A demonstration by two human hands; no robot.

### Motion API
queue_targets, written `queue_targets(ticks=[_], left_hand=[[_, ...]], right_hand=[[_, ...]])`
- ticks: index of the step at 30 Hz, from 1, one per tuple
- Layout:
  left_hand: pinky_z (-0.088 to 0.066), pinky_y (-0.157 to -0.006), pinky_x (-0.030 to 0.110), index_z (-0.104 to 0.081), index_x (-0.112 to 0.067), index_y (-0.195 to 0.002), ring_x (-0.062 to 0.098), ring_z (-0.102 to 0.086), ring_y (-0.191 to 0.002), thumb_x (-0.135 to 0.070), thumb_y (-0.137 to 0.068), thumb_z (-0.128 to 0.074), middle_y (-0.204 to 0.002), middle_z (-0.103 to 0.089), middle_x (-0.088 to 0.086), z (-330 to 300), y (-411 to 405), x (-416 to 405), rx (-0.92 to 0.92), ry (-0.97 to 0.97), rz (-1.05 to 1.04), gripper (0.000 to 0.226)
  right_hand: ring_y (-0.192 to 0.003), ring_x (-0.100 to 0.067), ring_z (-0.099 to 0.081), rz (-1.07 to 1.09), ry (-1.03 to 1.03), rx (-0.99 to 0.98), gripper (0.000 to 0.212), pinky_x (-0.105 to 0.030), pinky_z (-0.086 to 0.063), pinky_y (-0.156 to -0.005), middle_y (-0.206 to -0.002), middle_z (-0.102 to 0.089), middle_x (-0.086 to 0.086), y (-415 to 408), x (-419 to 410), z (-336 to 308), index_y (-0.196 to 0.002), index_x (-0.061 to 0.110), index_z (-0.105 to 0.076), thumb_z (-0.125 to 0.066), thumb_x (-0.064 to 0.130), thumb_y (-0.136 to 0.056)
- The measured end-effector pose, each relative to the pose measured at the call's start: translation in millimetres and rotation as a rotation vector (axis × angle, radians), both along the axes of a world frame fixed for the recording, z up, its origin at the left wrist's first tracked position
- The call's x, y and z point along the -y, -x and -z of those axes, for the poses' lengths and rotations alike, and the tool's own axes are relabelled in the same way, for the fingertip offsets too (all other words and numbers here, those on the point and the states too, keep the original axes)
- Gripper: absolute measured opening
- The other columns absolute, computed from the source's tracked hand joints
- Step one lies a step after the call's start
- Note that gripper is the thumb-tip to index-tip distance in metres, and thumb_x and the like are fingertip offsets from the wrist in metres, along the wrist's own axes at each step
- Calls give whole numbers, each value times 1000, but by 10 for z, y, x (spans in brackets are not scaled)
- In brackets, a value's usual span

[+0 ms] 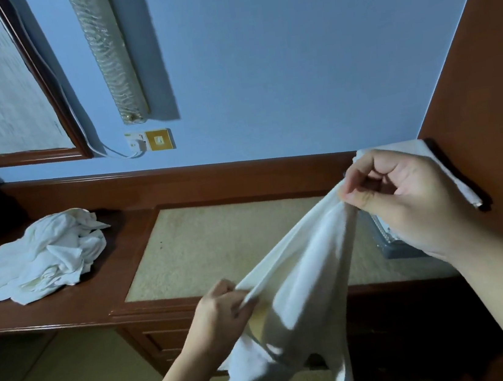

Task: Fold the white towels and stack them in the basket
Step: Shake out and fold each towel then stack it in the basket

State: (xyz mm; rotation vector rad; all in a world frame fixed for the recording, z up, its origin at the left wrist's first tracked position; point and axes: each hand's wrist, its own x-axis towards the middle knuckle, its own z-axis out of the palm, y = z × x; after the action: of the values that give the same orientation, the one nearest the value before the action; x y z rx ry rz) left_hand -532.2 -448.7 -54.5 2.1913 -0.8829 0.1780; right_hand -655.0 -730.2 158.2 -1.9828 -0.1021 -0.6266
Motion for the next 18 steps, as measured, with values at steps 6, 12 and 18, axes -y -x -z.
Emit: queue_targets(ticks=[6, 12, 18], left_hand=[[-39, -61, 8, -79, -35, -90, 0, -62, -71, -30, -89, -67, -80, -64, -21, -32, -101, -214, -89, 14, -57, 13], [-45, -66, 16, -74, -54, -98, 3, -66, -81, -28, -95, -67, -90, -67, -20, 0, -284, -481, -120, -28, -91, 28], [-45, -72, 10, -80, -40, -103, 1, -68, -88, -11, -89, -77, -92, -71, -20, 152, -194, -564, -184, -33, -142, 32]], right_hand=[[-73, -19, -59, 114, -7, -71, 35, -43, -52, -79, -76, -68, 8, -76, 156, 152, -83, 33, -74, -72, 0, -93], [-78, -20, -61, 138, -82, 36, 29, -57, -55, -85, -76, -68, 10, -166, 233, -11, -83, 29, -75, -72, 3, -95], [-83, -19, -61, 184, -125, 13, 31, -62, -53, -94, -80, -69, 9, -268, 341, -33, -83, 30, -76, -71, 3, -96]])
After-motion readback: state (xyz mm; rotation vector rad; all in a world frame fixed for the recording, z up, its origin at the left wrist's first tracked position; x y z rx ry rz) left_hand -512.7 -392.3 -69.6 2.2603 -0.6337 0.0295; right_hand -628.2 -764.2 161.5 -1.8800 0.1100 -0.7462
